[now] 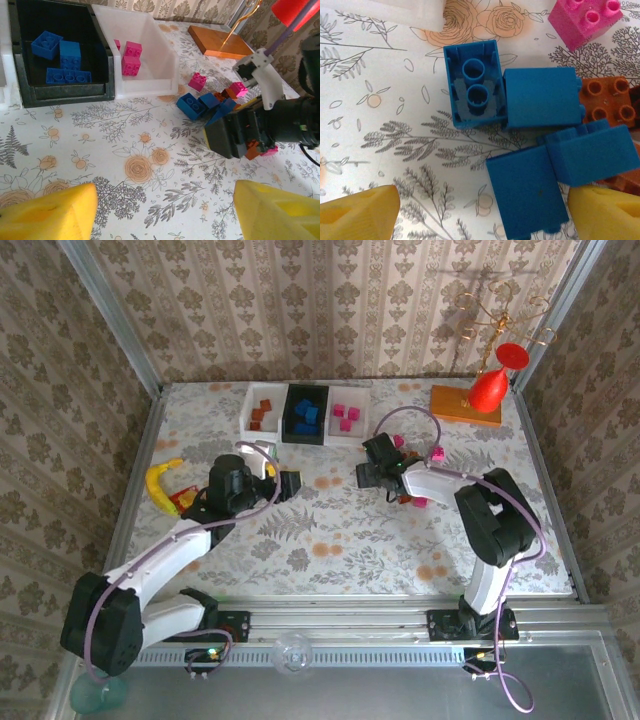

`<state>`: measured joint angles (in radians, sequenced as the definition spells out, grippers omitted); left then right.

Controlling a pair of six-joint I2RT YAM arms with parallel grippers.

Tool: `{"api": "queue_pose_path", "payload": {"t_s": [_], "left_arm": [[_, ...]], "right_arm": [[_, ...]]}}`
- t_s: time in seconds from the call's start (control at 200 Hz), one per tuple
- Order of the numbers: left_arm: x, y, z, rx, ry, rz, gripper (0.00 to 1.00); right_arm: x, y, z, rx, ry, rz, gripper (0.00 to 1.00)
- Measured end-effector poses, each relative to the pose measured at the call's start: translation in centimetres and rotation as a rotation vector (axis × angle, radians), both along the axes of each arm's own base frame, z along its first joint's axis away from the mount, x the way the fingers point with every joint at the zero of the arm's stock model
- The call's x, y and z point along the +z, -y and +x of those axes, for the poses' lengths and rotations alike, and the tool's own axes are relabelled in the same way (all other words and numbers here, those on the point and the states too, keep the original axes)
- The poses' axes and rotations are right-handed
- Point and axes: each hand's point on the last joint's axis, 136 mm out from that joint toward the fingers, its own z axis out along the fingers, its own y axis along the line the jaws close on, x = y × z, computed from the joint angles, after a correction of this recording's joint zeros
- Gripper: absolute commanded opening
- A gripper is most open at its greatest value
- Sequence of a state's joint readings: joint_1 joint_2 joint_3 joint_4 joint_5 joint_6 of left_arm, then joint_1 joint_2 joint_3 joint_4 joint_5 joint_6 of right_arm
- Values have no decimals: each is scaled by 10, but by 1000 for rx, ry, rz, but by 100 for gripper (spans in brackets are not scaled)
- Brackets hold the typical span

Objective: Sort the legos into containers by color
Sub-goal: Pick up the lego from the center of the table.

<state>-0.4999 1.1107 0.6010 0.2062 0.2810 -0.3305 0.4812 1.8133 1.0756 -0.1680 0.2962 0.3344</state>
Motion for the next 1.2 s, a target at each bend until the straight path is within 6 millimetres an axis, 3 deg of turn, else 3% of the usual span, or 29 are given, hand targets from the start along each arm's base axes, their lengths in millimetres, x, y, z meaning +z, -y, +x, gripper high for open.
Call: {"api": "queue_pose_path", "payload": {"t_s": [0.29,0.555,0.81,1.07,1.2], "left_arm": [[3,-3,0,17,10,5,74],[-11,-8,3,34,-16,48,74],[-19,-12,3,45,-28,66,74],[-19,-13,1,45,-29,66,75],[-16,-13,-2,40,-32,57,76]], "right_arm": [[-21,2,1,29,-67,-72,82],[-22,-9,-1,116,-85,-58,61],[-17,-24,22,139,-54,-40,44],[-18,-28,24,144,-45,-20,34],[-16,-35,16,170,-45,4,31]]}}
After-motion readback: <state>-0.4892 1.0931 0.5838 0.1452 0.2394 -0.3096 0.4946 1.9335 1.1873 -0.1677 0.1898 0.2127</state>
